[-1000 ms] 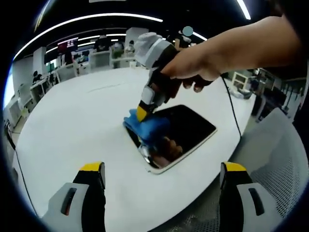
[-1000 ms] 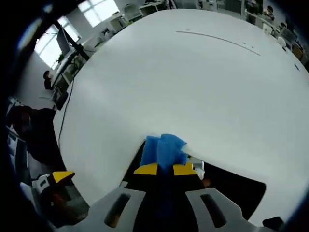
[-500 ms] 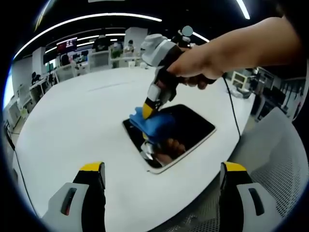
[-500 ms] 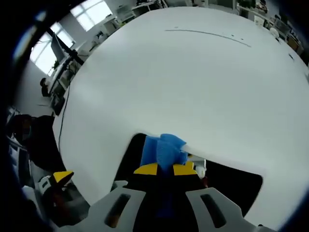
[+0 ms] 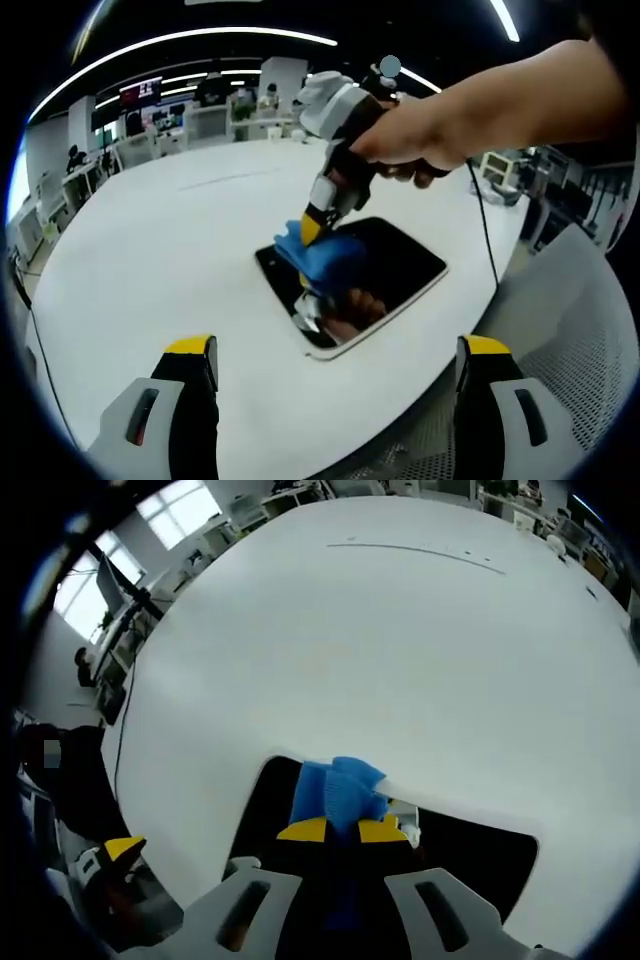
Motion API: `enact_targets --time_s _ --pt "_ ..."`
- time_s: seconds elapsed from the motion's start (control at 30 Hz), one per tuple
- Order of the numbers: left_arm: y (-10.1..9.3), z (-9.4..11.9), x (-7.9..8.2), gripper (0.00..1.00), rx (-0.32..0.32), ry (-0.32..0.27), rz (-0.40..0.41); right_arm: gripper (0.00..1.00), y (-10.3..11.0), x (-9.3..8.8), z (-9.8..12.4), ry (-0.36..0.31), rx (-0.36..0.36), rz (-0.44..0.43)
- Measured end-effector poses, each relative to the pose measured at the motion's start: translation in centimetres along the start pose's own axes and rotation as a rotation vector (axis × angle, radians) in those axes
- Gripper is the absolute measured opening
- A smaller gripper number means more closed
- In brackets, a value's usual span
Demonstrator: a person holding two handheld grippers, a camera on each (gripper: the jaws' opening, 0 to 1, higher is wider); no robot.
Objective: Wipe the mirror surface with the cleaning cloth until all visible marks leave the cleaned area.
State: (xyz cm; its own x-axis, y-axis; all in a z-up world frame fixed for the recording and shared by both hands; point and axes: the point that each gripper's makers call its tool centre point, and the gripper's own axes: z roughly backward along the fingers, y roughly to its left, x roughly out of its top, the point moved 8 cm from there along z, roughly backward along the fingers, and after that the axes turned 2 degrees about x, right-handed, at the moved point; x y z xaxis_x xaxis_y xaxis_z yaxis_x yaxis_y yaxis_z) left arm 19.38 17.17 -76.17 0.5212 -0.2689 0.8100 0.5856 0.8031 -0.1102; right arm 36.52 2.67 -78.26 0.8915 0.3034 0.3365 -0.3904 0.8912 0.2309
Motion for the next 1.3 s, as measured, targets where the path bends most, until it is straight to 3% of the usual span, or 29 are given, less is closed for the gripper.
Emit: enact_targets --time_s 0.4,0.87,1.07,1.2,1.3 --pt "0.0 -0.1 0.0 1.0 0.004 0.001 -0.008 0.03 0.4 -1.0 0.1 -0.029 -0.021 0.025" --pt "-0.1 -0.2 -0.1 1.0 -0.001 0.003 -0.012 0.03 1.4 -3.6 0.9 -0.04 -0.033 0.012" --pt "-0.7 -0.4 0.1 1.0 -0.04 -0.01 -0.074 0.03 1.5 -3.9 1.0 -0.042 -0.027 -0.024" --pt "-0.6 -0.4 0.0 1.0 -0.039 -0.001 -0.068 0.03 1.6 -4.3 1.1 -0.035 -0.021 -0.051" --pt "-0.4 -0.3 0.1 1.0 -0.03 -0.008 -0.033 0.03 1.9 -4.5 1.1 -0.041 -0.031 -0.005"
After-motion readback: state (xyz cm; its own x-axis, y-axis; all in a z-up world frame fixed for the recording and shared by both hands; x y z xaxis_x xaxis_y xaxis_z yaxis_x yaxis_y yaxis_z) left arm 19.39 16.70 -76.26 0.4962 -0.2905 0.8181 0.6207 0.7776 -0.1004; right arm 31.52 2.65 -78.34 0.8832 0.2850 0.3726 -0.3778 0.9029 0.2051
